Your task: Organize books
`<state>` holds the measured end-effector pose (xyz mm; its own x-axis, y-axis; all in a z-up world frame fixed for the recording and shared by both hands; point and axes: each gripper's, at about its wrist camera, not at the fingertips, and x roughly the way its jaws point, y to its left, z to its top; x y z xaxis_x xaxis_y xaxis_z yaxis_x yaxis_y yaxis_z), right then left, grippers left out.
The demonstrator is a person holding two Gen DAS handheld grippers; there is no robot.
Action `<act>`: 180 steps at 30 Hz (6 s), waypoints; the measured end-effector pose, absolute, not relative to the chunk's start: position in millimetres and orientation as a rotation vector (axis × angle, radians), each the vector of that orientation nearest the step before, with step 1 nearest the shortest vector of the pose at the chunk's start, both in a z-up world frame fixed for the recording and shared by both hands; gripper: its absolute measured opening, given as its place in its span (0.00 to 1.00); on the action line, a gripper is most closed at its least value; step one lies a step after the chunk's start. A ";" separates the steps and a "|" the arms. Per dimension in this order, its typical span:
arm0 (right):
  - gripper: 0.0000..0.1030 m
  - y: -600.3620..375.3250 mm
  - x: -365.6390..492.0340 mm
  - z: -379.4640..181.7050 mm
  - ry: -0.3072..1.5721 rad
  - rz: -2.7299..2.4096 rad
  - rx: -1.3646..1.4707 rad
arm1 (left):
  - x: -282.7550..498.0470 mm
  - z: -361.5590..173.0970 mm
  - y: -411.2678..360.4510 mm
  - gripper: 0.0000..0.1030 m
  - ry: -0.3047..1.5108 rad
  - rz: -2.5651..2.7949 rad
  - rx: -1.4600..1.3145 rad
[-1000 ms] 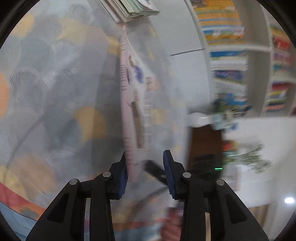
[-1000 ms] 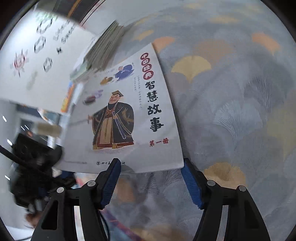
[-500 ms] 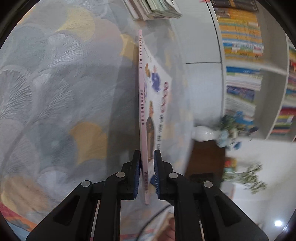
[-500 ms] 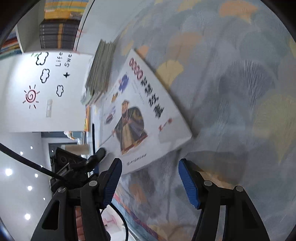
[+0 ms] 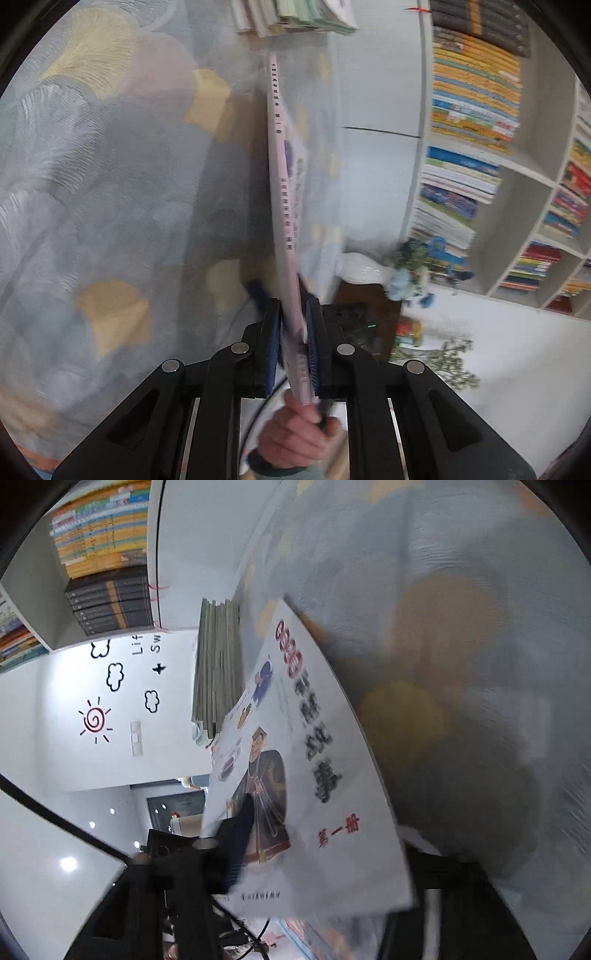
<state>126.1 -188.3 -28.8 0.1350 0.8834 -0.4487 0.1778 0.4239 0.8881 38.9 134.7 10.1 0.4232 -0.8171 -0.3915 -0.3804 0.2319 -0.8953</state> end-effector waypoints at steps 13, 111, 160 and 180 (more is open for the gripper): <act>0.32 -156.9 80.7 32.4 1.272 0.516 0.478 | 47.1 49.9 86.8 0.11 1.264 -0.385 -0.640; 1.00 -202.7 10.1 30.8 1.237 -0.208 0.050 | -100.8 230.0 128.1 0.75 0.769 0.016 -0.114; 1.00 -197.8 -36.4 29.8 1.002 -0.207 0.061 | -121.0 212.6 92.1 0.80 0.771 0.346 0.160; 0.94 -189.2 -8.4 131.0 1.109 -0.173 0.173 | -14.9 248.7 56.8 0.86 0.754 0.091 0.171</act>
<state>-8.4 -189.2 131.0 0.4349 -0.0519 -0.8990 0.2244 0.9731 0.0524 -14.9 56.8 248.7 0.7256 0.1435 -0.6729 -0.0205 0.9821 0.1873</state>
